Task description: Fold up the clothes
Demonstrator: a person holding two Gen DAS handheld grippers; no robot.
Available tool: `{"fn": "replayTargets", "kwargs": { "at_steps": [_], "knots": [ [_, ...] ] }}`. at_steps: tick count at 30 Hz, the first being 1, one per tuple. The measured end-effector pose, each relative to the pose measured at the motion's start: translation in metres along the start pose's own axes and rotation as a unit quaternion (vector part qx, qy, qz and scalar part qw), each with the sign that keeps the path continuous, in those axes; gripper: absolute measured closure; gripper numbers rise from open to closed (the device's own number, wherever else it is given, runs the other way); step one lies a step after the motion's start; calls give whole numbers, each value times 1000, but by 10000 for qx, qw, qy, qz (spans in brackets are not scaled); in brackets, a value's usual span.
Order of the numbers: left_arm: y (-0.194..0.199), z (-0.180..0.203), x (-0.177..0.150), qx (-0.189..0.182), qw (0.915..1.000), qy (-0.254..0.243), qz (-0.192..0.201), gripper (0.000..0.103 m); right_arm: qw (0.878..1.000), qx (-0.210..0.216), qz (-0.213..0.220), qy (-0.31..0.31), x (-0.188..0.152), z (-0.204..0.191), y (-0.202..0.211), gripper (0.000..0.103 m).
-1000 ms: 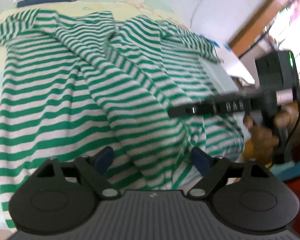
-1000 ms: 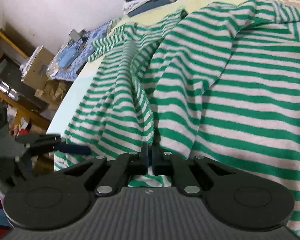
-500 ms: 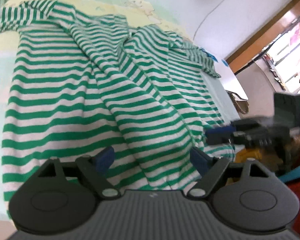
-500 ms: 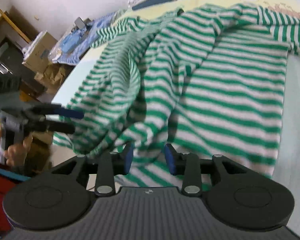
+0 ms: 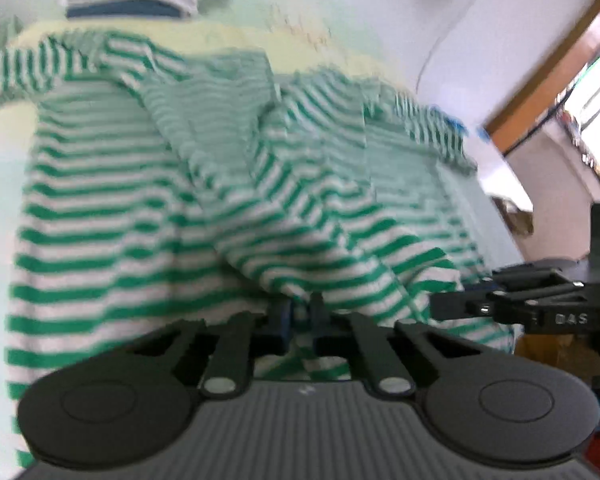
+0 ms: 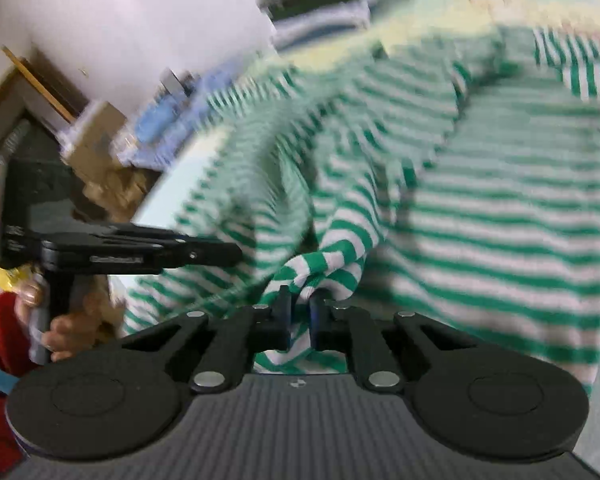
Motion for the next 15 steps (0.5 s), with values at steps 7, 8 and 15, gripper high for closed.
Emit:
{"fn": "replayTargets", "kwargs": {
  "at_steps": [7, 8, 15],
  "knots": [
    [-2, -19, 2, 286, 9984, -328, -369, 88, 9952, -558, -808, 35, -7, 12, -11, 75],
    [2, -21, 5, 311, 9983, -395, -312, 75, 9955, -574, -747, 70, -1, 11, -5, 69],
    [8, -61, 61, 806, 9930, -855, 115, 40, 9881, -1221, 761, -544, 80, 30, 21, 58]
  ]
}}
Point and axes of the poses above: each gripper's, at about its wrist camera, not at the fingertips, and y roughly against the way its jaws point, z to its right, x to its top, the point moved 4 cm from there along -y, roughly the way its jaws point, and after that the axes turned 7 degrees about -y, right-handed, at the moved point
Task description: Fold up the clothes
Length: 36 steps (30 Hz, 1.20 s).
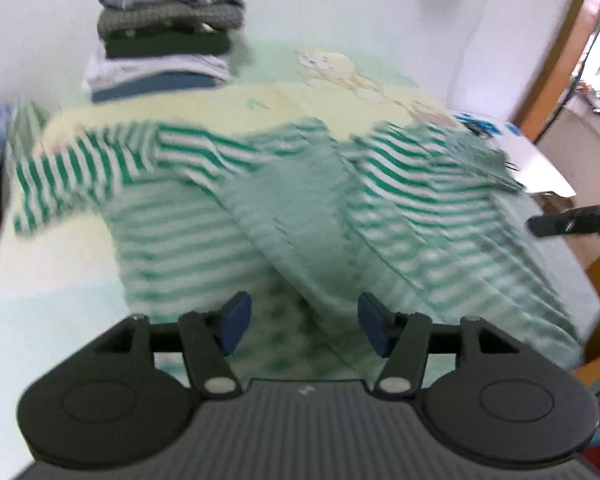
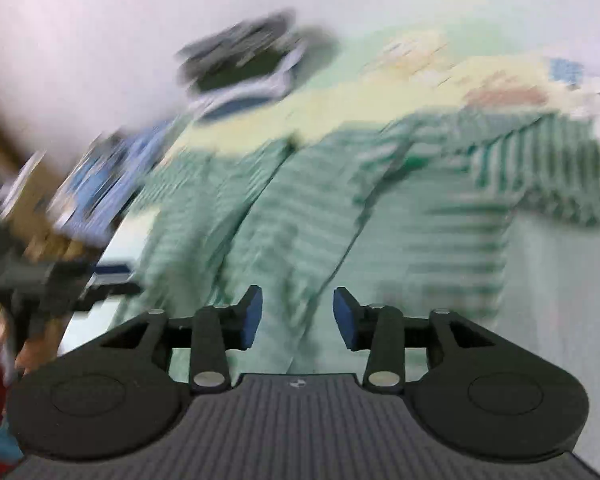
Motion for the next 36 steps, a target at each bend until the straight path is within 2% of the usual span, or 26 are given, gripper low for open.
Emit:
{"fn": "replayTargets", "kwargs": {
  "at_steps": [2, 4, 7, 9, 11, 13, 14, 15, 16, 17, 18, 21, 24, 25, 27, 28, 30, 32, 34, 36],
  "knots": [
    [-22, -18, 13, 128, 9998, 126, -81, 34, 9991, -299, 262, -147, 16, 5, -16, 57],
    [-45, -35, 24, 141, 9994, 258, -184, 34, 9973, -527, 433, -255, 29, 9, -34, 56],
    [-76, -50, 35, 118, 9982, 461, -351, 34, 9955, -538, 401, -665, 44, 17, -64, 56],
    [-90, -55, 40, 89, 9978, 510, -416, 27, 9952, -453, 312, -813, 48, 21, -79, 56],
    [-96, -57, 43, 108, 9979, 532, -340, 28, 9947, -621, 206, -797, 52, 25, -94, 56],
    [-101, -55, 48, 40, 9983, 490, -320, 33, 9951, -599, 129, -776, 57, 30, -105, 58],
    [-103, -54, 52, 15, 9985, 452, -293, 46, 9956, -521, 92, -769, 60, 32, -109, 60],
    [-106, -52, 56, -6, 9988, 415, -267, 63, 9961, -444, 55, -762, 64, 34, -113, 72],
    [-108, -51, 60, 38, 9989, 390, -249, 68, 9965, -371, 29, -754, 67, 36, -117, 90],
    [-111, -52, 65, 118, 9990, 370, -214, 81, 9966, -354, 115, -730, 74, 37, -118, 94],
    [-114, -53, 71, 195, 9990, 354, -179, 84, 9967, -336, 201, -707, 80, 39, -119, 94],
    [-127, -65, 83, 300, 9975, 625, -127, 84, 9968, -341, 233, -681, 95, 48, -133, 94],
    [-133, -64, 88, 334, 9975, 608, -100, 80, 9979, -278, 145, -560, 102, 55, -147, 98],
    [-135, -64, 90, 345, 9976, 598, -95, 76, 9986, -253, 84, -454, 103, 54, -146, 97],
    [-132, -57, 88, 382, 9980, 424, -263, 45, 9993, -298, -84, -217, 104, 52, -138, 90],
    [-130, -55, 86, 420, 9979, 340, -348, 42, 9992, -343, -146, -123, 105, 52, -132, 80],
    [-114, -49, 78, 625, 9973, 190, -344, 42, 9988, -496, 51, -14, 107, 52, -110, 69],
    [-95, -45, 72, 836, 9960, 156, -270, 42, 9984, -416, 327, 207, 110, 46, -90, 69],
    [-75, -39, 70, 963, 9950, 251, -103, 42, 9991, -21, 263, 333, 109, 30, -91, 69],
    [-67, -22, 75, 732, 9970, 233, 90, 42, 9981, 364, 200, 466, 107, 14, -92, 69]
  ]
}}
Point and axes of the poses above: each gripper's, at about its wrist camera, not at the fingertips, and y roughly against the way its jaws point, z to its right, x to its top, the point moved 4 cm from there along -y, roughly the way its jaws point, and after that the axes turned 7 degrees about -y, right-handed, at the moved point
